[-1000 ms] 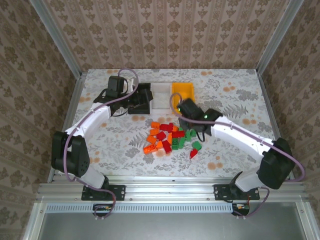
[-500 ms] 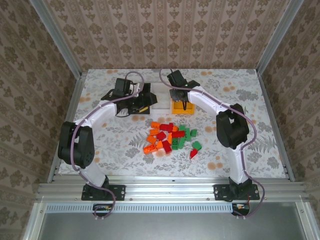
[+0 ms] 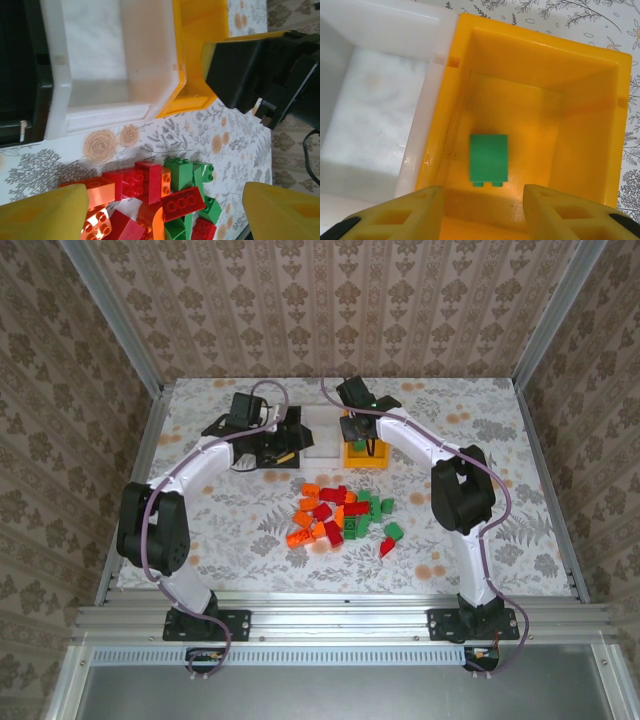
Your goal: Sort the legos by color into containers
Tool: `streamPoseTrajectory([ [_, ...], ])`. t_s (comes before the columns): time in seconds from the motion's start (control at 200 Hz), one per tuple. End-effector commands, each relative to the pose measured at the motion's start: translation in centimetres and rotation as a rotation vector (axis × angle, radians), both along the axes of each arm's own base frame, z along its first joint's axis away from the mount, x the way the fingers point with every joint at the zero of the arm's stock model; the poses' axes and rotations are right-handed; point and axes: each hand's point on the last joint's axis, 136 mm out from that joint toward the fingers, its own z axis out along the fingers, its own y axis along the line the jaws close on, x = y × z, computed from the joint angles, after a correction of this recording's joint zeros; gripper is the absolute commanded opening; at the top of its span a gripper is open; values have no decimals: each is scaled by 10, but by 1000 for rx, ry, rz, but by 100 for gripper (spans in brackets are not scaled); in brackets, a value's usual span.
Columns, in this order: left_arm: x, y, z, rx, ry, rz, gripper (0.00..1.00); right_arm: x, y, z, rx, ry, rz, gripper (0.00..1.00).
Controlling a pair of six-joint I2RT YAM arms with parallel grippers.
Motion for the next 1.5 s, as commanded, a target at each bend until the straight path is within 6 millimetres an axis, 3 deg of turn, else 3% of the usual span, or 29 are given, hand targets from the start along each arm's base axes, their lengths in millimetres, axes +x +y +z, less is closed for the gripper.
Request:
streamPoseTrajectory([
  [0.0,-7,3,-2,102,-7,-11,80,-16,-5,41,49,-42,5,47],
  [0.1,-26,9,-13,212,-10,1,78,-47,-6,57,134,-78,-3,48],
  [0.16,-53,4,-24,300,-30,-37,77,-68,-5,61,168,-100,3,49],
  [0.285,-90,14,-55,457,-36,-74,75,-111,-7,51,192,-91,20,50],
  [0.38,-92,19,-67,483,-35,-46,72,-134,-13,46,191,-83,36,51],
  [0.495,-80,2,-72,473,-38,-52,75,-152,-24,40,193,-76,35,53],
  [0.735,-56,-8,-104,683,-18,-94,80,-170,-39,19,171,-44,24,57],
  [0.765,-53,-6,-108,710,-12,-91,80,-172,-40,28,191,-69,25,57],
  [0.93,-41,-3,-116,814,-14,-108,78,-178,-44,27,197,-64,27,57],
  [1.245,-47,-3,-131,815,8,-122,68,-181,-52,28,203,-77,14,57],
  [1.495,-43,-5,-139,743,18,-116,66,-183,-52,30,212,-79,15,57],
])
